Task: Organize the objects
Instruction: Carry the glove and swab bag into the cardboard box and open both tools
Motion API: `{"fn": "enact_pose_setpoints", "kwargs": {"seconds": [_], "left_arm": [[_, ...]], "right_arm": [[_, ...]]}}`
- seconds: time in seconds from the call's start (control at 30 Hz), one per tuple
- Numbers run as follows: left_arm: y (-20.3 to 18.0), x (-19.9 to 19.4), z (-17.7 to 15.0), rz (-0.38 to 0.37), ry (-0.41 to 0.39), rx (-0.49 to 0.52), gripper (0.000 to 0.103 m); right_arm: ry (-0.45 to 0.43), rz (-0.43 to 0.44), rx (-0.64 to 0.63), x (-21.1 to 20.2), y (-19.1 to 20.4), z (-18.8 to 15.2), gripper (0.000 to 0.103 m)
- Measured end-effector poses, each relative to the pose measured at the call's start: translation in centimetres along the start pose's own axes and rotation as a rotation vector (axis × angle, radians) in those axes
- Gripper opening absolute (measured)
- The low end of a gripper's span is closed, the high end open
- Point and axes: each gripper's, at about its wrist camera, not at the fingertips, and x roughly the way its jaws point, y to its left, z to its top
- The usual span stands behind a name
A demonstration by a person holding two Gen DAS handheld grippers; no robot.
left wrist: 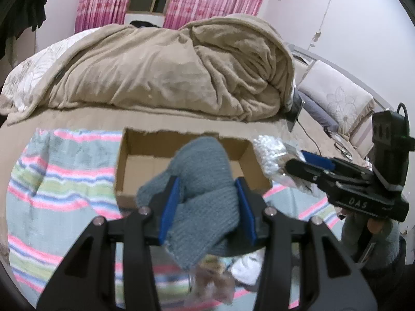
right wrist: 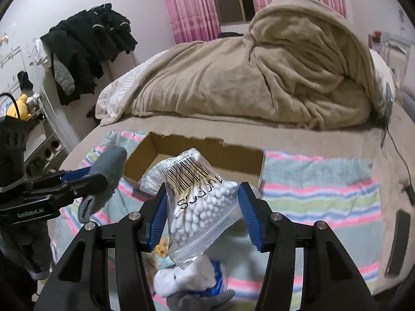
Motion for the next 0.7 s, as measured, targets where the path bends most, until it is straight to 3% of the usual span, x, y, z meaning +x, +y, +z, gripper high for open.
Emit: {"fn": "enact_pose_setpoints", "kwargs": {"seconds": [0.33,0.7], "left_arm": [[1.2,5.1,2.1,-0.003,0.013,-0.004,0.045],[2.3,11.8,0.9,-0.005,0.12,-0.016,0.046]], "right_arm": [[0.011,0.006,-0.022,4.2,-0.9,2.4,0.055],[0.118,0.032,0.0,10.2,-2.0,0.9,0.055]]}}
